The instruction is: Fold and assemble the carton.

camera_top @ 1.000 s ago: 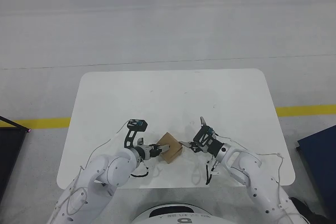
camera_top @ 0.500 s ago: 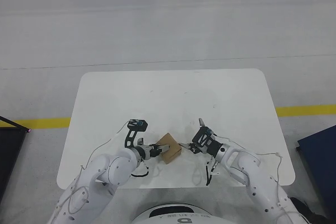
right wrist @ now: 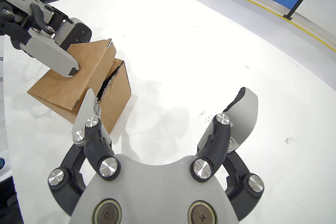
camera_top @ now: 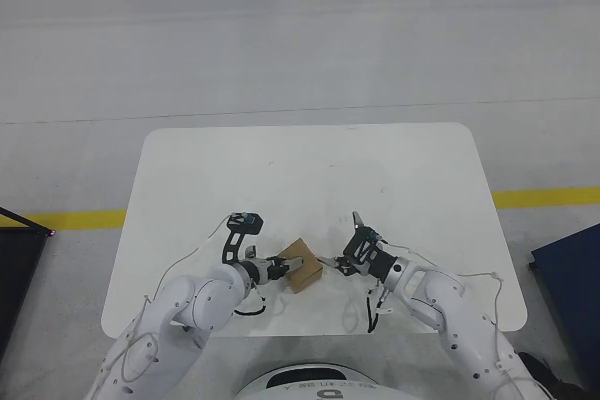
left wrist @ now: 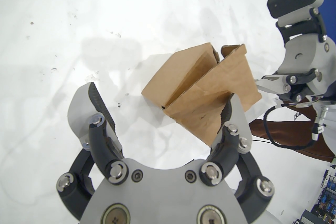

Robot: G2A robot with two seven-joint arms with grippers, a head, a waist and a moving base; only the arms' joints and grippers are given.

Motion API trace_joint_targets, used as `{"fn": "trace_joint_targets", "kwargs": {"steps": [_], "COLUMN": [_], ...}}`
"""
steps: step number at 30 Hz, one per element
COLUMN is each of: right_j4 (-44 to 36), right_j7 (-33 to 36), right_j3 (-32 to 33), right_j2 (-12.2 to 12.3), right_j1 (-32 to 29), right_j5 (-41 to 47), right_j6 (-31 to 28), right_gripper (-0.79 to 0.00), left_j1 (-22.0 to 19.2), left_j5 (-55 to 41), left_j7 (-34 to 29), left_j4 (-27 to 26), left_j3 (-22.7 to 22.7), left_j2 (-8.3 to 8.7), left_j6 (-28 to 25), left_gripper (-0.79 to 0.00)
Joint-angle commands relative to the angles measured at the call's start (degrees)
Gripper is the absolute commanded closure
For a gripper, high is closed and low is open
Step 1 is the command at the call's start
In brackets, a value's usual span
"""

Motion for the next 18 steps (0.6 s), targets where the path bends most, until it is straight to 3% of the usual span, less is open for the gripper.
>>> {"fn": "trace_joint_targets", "kwargs": {"steps": [1,18], "right_j4": [0.31,0.48], "right_j7": [0.09,0.76], "right_j3": [-0.07,0.14], "right_j2": [0.0,0.1], "right_j1": [0.01,0.21], "right_j5": [0.06,0.26], "right_j6": [0.01,0.8], "right_gripper": [-0.785,-0.785], "left_j1": [0.03,0.01], "left_j5": [0.02,0.41], "left_j7": [-0.06,-0.74], "left_j4": [-0.02,0.31], "left_j3": [-0.05,-0.05], "left_j2": [-0.01,-0.19], "left_j6": [-0.02,0.05], "left_gripper": [-0.785,-0.785]}}
